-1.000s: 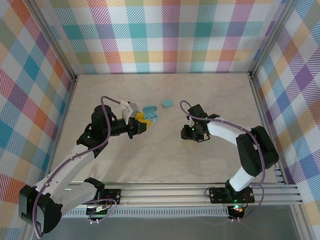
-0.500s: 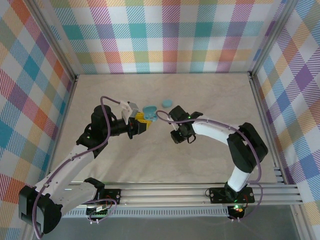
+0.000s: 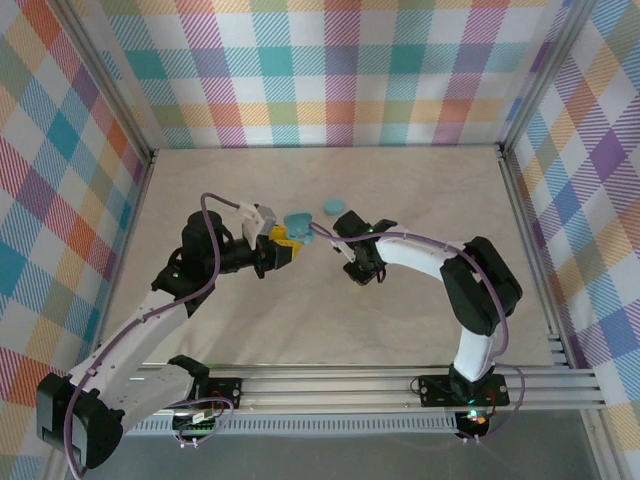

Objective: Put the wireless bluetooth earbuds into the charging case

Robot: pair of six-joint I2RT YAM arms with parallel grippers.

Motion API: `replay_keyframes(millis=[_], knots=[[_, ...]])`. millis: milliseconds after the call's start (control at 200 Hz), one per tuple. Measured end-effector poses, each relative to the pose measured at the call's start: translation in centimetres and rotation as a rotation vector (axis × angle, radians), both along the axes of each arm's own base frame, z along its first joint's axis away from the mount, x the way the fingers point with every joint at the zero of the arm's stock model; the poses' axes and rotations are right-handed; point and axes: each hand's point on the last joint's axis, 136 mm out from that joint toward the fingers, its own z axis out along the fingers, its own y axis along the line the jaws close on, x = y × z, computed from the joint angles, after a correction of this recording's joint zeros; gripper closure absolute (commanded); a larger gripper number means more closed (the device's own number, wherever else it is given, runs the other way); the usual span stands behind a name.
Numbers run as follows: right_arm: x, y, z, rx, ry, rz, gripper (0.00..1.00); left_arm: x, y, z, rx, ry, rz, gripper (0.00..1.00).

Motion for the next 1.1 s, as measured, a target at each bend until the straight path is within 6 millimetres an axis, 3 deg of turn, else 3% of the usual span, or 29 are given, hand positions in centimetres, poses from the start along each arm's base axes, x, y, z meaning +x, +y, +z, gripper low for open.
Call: replay_keyframes(millis=[495,795,1100], knots=[[0.7,0.0,-1.7,-0.112,-0.001,0.055,0.73,1.0,0.2,-1.4,0.031,0.036,0.043,1.00],[0.7,0.1,-1.6,-0.134,-0.001,0.079,0.84,1.1,0.3,-1.5,0.035,0.038,0.050,1.00],[0.3,0.6,-0.4,-0.065,0.018,0.036,0.87,1.0,0.2,-1.0,0.024,0.017,0.038,1.00]])
